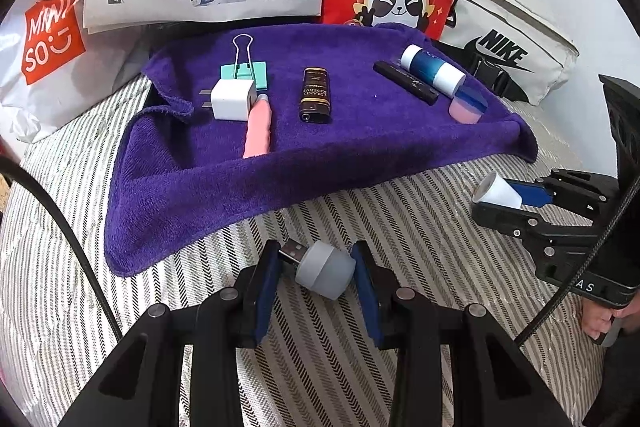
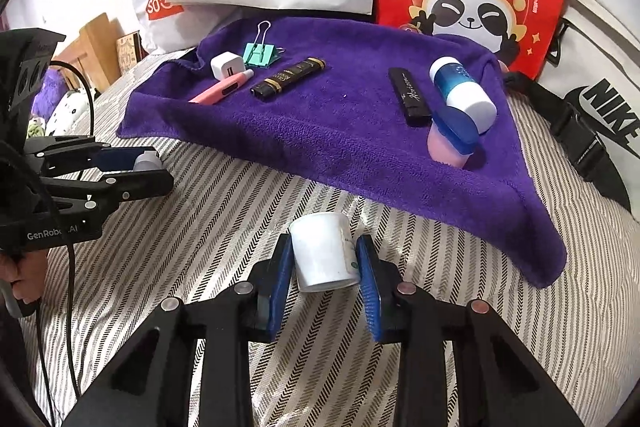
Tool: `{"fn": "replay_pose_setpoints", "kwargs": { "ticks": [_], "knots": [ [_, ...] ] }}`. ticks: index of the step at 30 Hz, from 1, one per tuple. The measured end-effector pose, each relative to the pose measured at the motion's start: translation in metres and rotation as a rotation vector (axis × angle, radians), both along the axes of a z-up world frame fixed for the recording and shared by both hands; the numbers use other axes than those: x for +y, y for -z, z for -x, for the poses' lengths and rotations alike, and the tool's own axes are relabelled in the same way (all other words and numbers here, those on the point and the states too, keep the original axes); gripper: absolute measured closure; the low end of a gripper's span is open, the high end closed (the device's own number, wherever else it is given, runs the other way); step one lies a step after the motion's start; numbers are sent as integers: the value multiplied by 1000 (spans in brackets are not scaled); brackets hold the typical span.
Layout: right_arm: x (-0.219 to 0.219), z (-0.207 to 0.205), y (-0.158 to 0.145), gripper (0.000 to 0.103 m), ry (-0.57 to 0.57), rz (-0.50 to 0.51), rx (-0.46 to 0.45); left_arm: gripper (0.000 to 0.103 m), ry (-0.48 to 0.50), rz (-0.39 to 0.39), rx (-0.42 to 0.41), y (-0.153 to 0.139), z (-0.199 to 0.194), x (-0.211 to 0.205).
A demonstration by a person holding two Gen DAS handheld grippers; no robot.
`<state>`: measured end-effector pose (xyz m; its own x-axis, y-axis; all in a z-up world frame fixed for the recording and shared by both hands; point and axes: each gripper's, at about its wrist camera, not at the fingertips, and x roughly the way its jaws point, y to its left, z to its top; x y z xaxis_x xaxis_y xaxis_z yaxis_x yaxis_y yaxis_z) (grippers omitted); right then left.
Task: Organize rigid objects
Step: 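Carry the grey plug and white tape roll over the purple towel with both tools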
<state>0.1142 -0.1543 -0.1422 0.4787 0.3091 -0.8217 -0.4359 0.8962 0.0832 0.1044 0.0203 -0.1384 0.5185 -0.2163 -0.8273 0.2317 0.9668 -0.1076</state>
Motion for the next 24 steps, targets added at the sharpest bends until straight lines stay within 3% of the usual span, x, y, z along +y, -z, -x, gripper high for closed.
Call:
{"fn": "replay_pose_setpoints", "kwargs": {
  "ticks": [7,12,18,24],
  "knots": [
    [-19,3,-21,71,3,-14,-16,68,-8,29,1,-8,-1,4],
    [-31,0,-44,71,8,-38,-51,68,-4,102,-17,-27,2,7],
    [-33,-29,-78,72,-9,-52,-98,68,-5,63,-48,-54,-3,12],
    [-25,-69,-106,73,-8,-58,-155,68,8,36,-75,-84,-35,14]
  ]
}}
